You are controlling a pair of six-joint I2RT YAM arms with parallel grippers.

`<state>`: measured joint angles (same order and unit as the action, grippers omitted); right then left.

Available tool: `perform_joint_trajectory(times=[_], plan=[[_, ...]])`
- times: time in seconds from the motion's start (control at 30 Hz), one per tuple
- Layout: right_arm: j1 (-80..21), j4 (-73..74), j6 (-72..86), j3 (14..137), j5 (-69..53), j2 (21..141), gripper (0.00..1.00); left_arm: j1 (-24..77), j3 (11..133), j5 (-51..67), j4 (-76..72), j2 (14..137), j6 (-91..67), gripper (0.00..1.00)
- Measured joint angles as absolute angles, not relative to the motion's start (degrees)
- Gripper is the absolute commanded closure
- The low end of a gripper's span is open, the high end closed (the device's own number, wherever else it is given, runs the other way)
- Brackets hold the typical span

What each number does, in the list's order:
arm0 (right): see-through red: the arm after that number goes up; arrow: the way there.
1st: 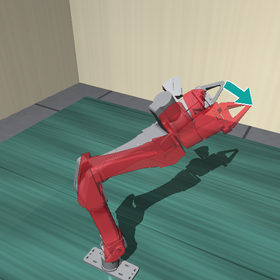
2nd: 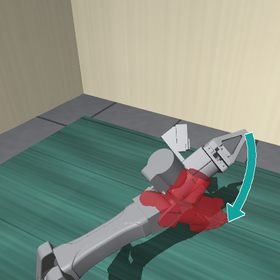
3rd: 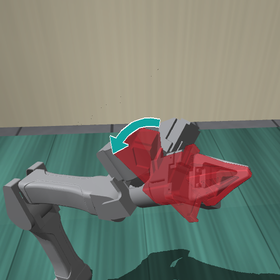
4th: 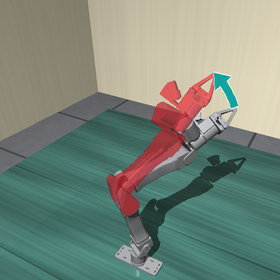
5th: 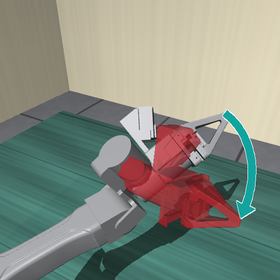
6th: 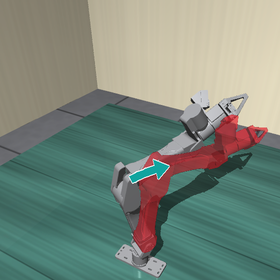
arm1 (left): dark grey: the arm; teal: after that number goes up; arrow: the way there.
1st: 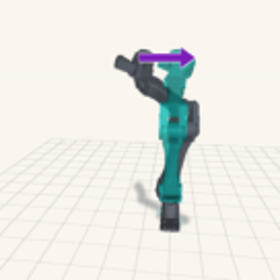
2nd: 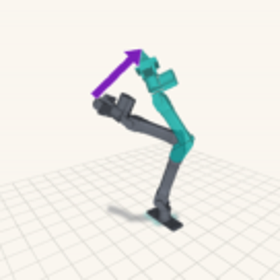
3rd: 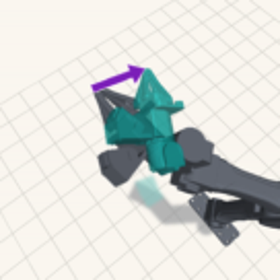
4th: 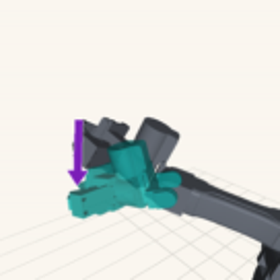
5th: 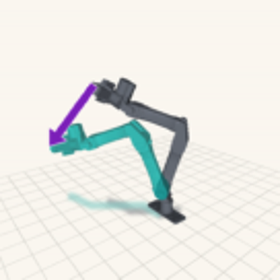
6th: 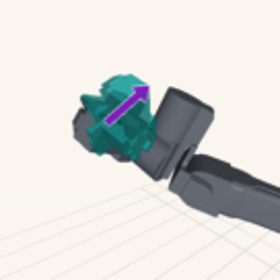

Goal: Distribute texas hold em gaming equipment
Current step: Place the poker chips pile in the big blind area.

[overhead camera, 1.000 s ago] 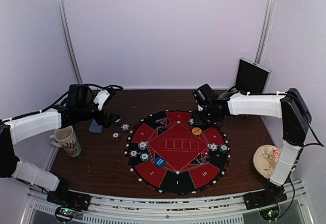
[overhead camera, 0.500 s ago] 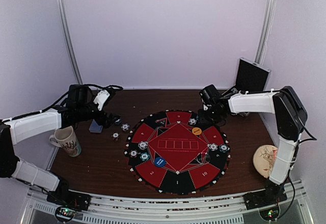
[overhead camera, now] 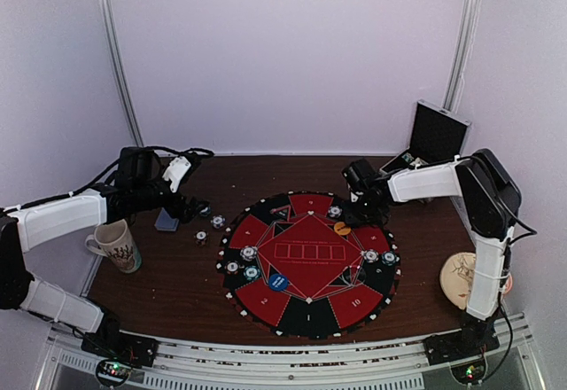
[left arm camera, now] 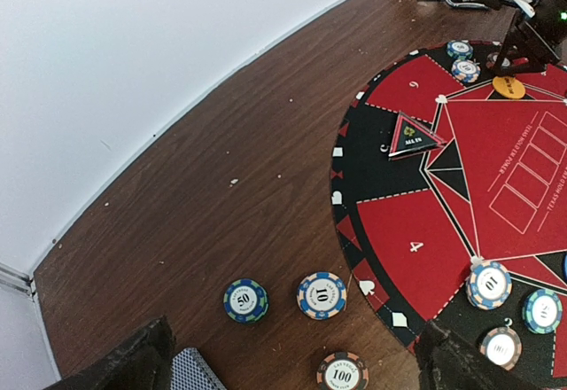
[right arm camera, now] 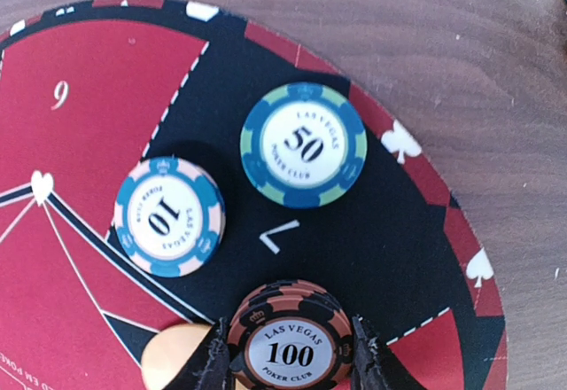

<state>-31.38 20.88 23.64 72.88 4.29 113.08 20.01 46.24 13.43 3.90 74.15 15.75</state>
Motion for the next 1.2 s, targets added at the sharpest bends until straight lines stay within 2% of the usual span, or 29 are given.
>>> perform_joint_trajectory(times=[0.37,0.47,0.53,0.7,0.77,0.9,1.2], plan=[[-29.95,20.23,23.24,72.97,4.29,113.27,0.93,20.01,46.24,13.43,3.9,74.15,15.75,0.02],[-29.8,19.97,23.07,72.99,4.32,113.3,0.9,20.01,46.22,13.43,3.9,74.15,15.75,0.02],[-29.76,19.92,22.87,73.19,4.32,113.43,0.84,20.01,46.24,13.43,3.9,74.15,15.75,0.02],[-29.69,19.92,22.63,73.95,4.34,114.39,0.51,20.01,46.22,13.45,3.9,74.15,15.75,0.02],[-29.65,19.94,22.39,73.95,4.34,114.45,0.44,20.01,46.24,13.43,3.9,74.15,15.75,0.02],[-29.58,19.97,22.44,73.95,4.45,114.43,0.35,20.01,46.22,13.43,3.9,74.15,15.75,0.02],[-29.63,21.21,22.65,73.71,4.56,108.25,0.24,20.01,46.24,13.43,3.9,74.48,15.77,0.02]])
